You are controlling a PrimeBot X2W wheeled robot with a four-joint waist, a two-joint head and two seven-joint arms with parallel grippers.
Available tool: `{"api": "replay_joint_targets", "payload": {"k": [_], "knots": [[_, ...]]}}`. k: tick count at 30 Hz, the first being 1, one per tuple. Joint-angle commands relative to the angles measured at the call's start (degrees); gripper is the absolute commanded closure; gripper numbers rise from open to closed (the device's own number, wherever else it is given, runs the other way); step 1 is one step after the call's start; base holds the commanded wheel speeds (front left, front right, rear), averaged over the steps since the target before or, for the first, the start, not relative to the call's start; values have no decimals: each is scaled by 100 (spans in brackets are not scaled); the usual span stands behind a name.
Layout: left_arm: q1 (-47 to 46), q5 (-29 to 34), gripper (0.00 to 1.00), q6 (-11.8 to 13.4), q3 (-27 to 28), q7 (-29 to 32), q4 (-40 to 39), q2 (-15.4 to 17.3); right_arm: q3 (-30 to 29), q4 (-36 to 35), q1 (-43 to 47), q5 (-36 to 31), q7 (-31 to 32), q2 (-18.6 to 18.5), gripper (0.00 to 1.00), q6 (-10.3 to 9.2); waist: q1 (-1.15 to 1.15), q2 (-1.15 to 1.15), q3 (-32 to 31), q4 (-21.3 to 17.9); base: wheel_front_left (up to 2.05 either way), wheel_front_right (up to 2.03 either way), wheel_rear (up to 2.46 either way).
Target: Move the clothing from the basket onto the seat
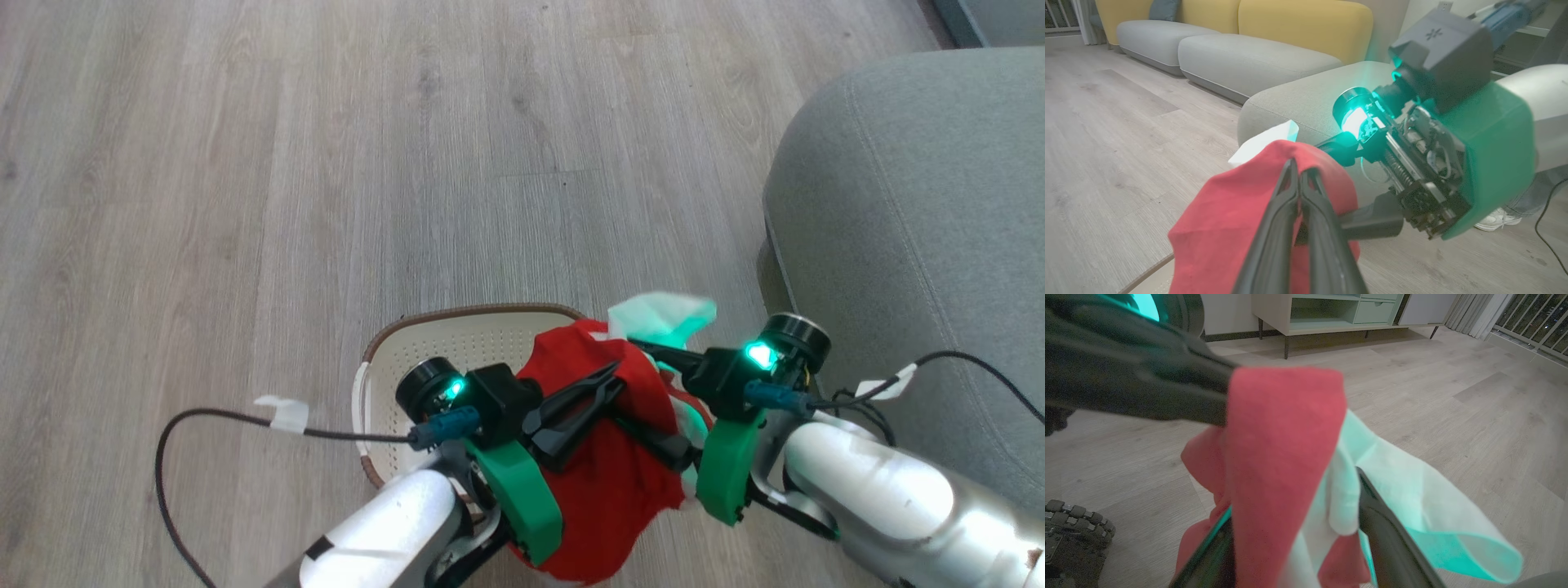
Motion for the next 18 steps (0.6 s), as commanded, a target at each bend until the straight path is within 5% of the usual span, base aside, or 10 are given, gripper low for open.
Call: {"api": "replay_joint_targets", "payload": {"k": [1,4,5,6,7,8,12,15,17,18], "knots": [[-399,-107,100,-8,118,-93,-291,75,-1,-87,-94,74,-37,-60,0,-2,0,0,2,3,0,0,0],[-502,-330,100,-8,-73,-133,-372,182,105,-114,-114,200,-37,-56,0,-2,0,0,11,1,0,0,0],[-531,-386,100,-8,-120,-143,-383,214,129,-118,-125,238,-37,-57,13,-2,0,0,12,-2,0,0,0],[-552,-438,100,-8,-164,-152,-388,240,143,-116,-136,265,-37,-59,61,-2,0,0,11,-5,0,0,0],[-570,-488,100,-8,-199,-160,-391,261,146,-110,-136,304,-37,-58,93,-2,0,0,12,-5,0,0,0],[-587,-526,100,-8,-225,-167,-390,279,147,-116,-137,340,-37,-56,100,-2,0,0,14,-6,0,0,0],[-624,-635,100,-8,-242,-188,-359,319,-10,-188,-110,419,-37,-65,100,-2,0,0,40,-12,0,0,0],[-623,-637,57,-8,-157,-198,-295,322,-172,-243,-61,419,-37,-89,100,-2,0,0,62,-22,0,0,0],[-590,-586,12,-8,-23,-201,-254,300,-328,-287,-11,386,-37,-123,100,-2,0,0,82,-51,0,0,0],[-572,-556,0,-8,42,-201,-249,286,-382,-296,2,370,-37,-137,100,-2,0,0,91,-65,0,0,0]]}}
